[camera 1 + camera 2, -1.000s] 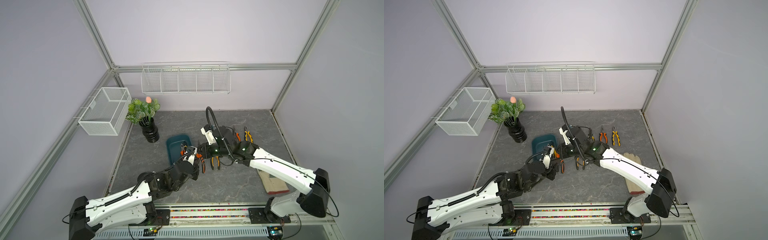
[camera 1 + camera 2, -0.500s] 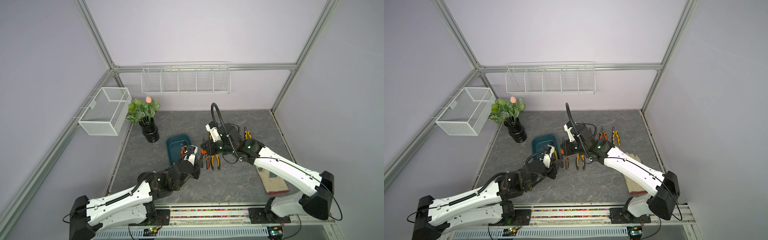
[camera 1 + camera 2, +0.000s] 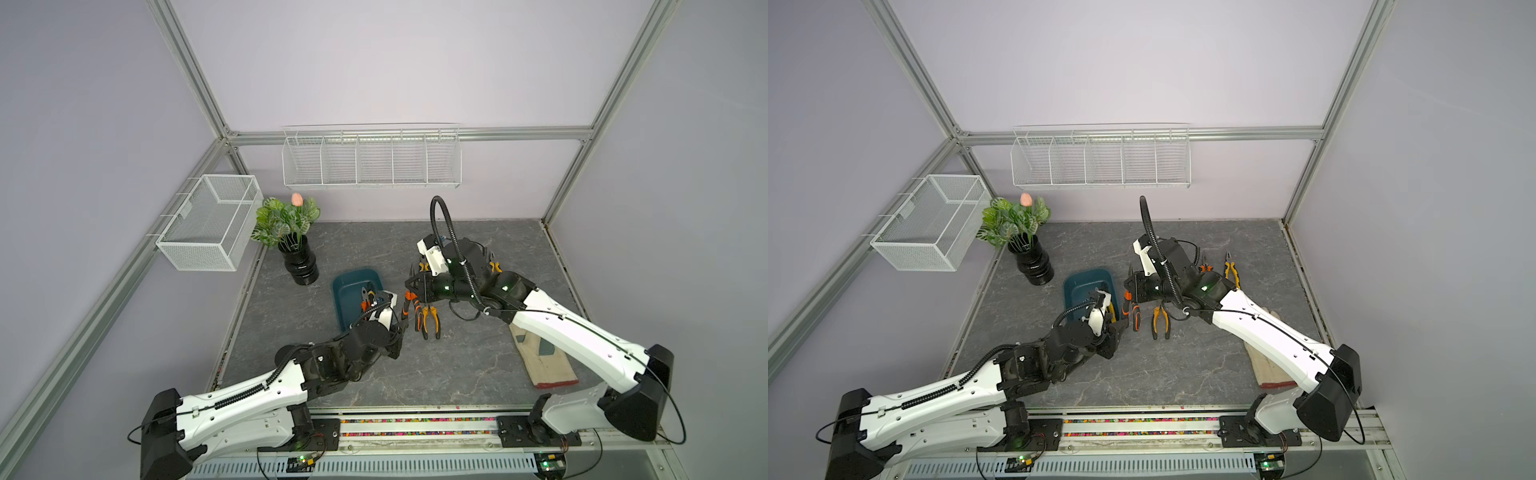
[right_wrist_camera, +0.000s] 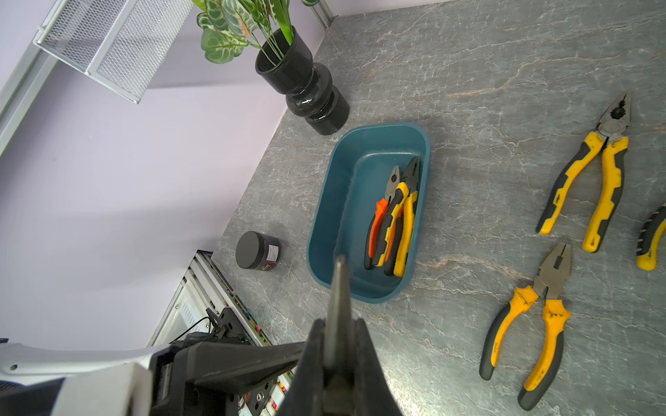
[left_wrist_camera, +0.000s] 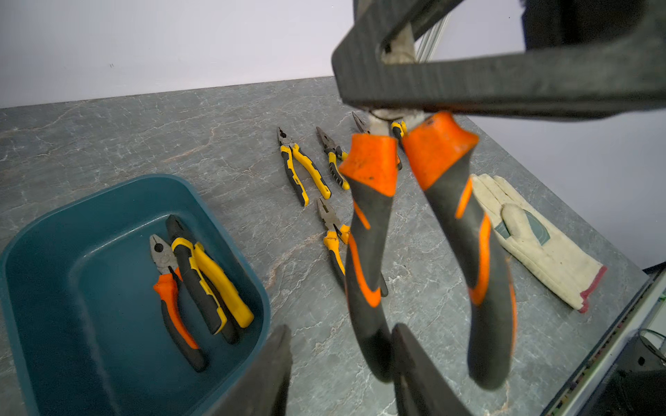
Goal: Take the pliers out of the storage box
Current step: Pick up the pliers from the storage box.
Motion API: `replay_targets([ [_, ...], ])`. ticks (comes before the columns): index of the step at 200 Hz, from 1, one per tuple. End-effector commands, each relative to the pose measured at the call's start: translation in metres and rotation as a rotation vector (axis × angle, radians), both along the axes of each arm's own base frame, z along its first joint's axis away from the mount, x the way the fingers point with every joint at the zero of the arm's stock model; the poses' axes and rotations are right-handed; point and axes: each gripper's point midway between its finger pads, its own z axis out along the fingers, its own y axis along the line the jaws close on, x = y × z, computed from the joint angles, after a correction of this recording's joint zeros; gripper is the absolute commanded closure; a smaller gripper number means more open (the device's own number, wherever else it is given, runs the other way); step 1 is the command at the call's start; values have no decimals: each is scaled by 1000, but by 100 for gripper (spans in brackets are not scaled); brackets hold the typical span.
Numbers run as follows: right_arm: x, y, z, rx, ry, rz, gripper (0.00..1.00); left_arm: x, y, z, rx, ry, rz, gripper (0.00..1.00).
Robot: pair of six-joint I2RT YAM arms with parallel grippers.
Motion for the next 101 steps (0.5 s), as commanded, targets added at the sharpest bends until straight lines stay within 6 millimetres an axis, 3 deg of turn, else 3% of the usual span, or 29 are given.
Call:
replay_targets([
  [1, -1, 7, 26, 97, -29, 22, 93, 4, -2, 6, -24, 0, 13, 53],
  [32, -1, 14, 22, 122, -6, 36, 93, 4, -4, 7, -27, 1, 7, 55],
  [88, -1, 10, 17, 97, -6, 27, 93, 2, -3, 7, -29, 3, -5, 100],
  [101, 0, 10, 13, 88, -4, 25, 93, 2, -4, 7, -25, 5, -9, 100],
])
